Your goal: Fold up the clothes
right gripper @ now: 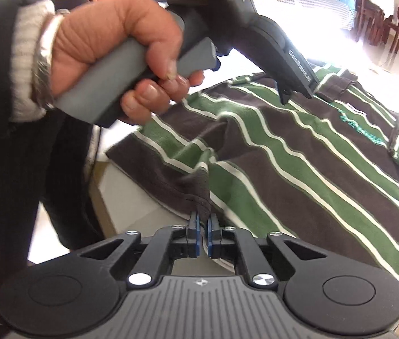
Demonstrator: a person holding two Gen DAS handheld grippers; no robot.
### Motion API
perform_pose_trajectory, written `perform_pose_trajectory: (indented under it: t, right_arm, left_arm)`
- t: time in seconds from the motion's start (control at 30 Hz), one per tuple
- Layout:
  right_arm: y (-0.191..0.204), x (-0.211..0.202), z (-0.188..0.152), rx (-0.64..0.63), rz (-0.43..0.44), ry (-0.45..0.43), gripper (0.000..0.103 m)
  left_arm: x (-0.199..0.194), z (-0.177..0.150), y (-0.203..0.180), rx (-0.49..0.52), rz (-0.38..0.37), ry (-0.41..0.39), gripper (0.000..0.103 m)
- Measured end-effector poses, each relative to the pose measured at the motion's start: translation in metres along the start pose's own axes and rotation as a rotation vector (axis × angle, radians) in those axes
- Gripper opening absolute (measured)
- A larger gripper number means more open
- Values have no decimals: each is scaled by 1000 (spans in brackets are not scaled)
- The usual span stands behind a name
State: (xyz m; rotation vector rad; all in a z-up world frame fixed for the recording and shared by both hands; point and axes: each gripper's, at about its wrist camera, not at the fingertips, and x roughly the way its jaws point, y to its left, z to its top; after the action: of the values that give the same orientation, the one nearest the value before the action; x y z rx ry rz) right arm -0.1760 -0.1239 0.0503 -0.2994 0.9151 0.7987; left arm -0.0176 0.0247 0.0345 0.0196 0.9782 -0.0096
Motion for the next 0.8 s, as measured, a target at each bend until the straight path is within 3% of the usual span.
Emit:
perform_pose_trajectory:
  t: [0.1, 0.17, 0.2, 0.23, 0.4, 0.6, 0.8]
  right_arm:
    - [-5, -10, 2, 79, 110, -31, 12]
    - [-5, -12, 3, 90, 122, -47, 15]
    - [-5, -12, 2, 87, 112, -52, 22]
    - [-6, -13, 1, 84, 89, -51, 32]
    - [-25, -17, 2, 145, 13, -69, 34]
    - [-53, -12, -1, 288, -190, -33, 35]
    - [-80, -9, -9, 428, -325, -5, 35]
  left_arm:
    - [-1, 1, 0, -2, 3, 0, 103]
    - [-1, 1, 0, -1, 3, 2, 103]
    - [-1, 1, -1, -1, 3, 3, 103]
    - [-2, 1, -1, 1, 4, 3, 103]
    - [-4, 3, 2, -5, 21, -6, 103]
    - [0, 2, 13, -46, 34, 29, 103]
    - [5, -6, 12, -37, 24, 60, 103]
